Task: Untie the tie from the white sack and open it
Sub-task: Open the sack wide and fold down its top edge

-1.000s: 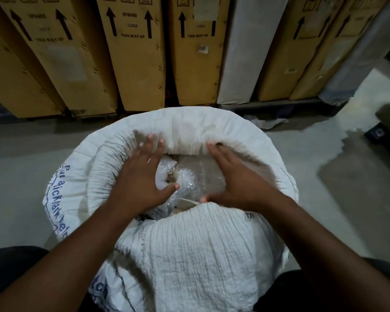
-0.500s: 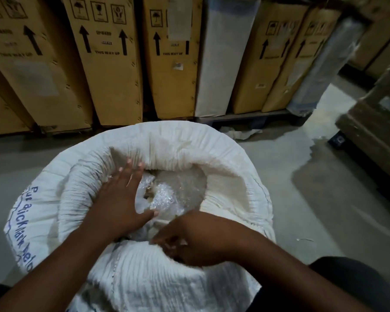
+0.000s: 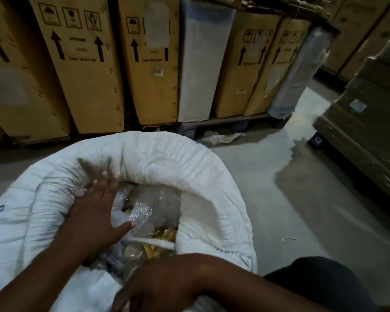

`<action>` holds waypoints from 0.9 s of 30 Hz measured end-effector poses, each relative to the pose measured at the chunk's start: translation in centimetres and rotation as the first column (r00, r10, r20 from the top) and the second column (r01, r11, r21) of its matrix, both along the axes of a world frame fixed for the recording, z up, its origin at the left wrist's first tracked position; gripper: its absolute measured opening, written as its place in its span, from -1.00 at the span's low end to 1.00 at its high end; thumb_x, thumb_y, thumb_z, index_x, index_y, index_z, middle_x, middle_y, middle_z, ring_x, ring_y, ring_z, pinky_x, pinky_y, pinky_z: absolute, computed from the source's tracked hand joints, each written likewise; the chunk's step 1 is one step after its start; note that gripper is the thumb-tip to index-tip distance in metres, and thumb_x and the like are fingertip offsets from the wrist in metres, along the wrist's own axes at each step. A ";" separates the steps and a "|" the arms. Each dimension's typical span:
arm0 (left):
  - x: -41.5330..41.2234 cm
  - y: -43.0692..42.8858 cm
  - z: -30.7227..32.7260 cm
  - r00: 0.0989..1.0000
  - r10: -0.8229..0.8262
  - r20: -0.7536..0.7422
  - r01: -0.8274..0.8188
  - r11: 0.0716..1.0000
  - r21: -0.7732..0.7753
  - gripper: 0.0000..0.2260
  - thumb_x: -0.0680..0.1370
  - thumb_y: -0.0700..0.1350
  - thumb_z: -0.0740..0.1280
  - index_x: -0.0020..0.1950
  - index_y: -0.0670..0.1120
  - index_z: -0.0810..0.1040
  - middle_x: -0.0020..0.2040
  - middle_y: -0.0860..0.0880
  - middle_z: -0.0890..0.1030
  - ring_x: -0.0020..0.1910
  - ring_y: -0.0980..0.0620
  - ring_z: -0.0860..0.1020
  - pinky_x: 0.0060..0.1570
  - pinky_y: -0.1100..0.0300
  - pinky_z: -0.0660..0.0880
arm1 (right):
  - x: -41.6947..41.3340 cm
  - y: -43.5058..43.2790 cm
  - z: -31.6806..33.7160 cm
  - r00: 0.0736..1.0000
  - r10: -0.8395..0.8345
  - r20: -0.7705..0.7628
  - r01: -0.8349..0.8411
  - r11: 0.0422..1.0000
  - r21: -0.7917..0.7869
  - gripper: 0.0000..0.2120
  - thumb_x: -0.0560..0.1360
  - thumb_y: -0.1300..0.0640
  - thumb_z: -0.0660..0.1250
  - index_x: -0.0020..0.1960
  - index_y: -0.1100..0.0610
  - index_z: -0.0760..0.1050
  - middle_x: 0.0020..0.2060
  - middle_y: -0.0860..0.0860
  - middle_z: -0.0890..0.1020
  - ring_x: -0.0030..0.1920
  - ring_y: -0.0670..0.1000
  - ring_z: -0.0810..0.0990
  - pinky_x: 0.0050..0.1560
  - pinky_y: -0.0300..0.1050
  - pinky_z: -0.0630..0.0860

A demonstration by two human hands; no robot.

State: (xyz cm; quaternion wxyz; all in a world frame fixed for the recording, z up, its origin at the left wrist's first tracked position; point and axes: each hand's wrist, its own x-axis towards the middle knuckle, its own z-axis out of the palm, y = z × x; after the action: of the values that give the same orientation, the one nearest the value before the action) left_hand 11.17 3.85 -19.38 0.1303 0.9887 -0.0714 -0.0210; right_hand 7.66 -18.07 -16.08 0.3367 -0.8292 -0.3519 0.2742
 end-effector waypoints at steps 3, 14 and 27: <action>-0.2 -0.3 0.2 1.000 0.003 0.003 -0.003 1.000 -0.004 0.18 0.25 0.61 0.07 0.74 0.00 -0.07 0.73 -0.12 -0.07 0.68 -0.22 0.10 0.55 -0.25 0.15 | -0.7 0.6 -0.1 0.934 -0.320 -0.160 0.328 0.944 0.021 -0.62 0.57 0.17 0.46 0.38 0.18 0.57 0.28 0.17 0.66 0.22 0.09 0.65 0.16 -0.30 0.50; 0.0 0.4 0.0 0.999 0.007 0.034 -0.008 1.000 0.020 0.11 0.36 0.47 0.30 0.74 0.02 -0.08 0.74 -0.09 -0.05 0.68 -0.17 0.11 0.56 -0.21 0.22 | 4.4 -4.8 2.5 0.731 -0.649 0.211 0.679 0.724 -0.123 -0.53 0.51 -0.14 0.46 0.37 -0.04 0.55 0.03 -0.08 0.68 0.02 -0.07 0.62 -0.05 -0.19 0.46; -0.1 0.1 0.0 1.000 -0.012 -0.001 0.012 0.999 0.045 0.22 0.33 0.46 0.45 0.73 0.02 -0.18 0.73 -0.01 -0.17 0.70 -0.12 0.00 0.61 -0.14 0.16 | 6.1 -10.2 3.2 0.582 -0.596 0.553 0.759 0.642 -0.107 -0.30 0.51 -0.05 0.44 0.59 0.08 0.34 0.50 0.04 0.48 0.52 0.06 0.39 0.51 -0.06 0.29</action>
State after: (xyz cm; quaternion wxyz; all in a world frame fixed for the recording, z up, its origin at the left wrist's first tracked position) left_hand 11.04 3.95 -19.40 0.1080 0.9909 -0.0766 -0.0236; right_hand 13.78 -28.29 -12.87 0.1756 -0.9837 -0.0207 -0.0325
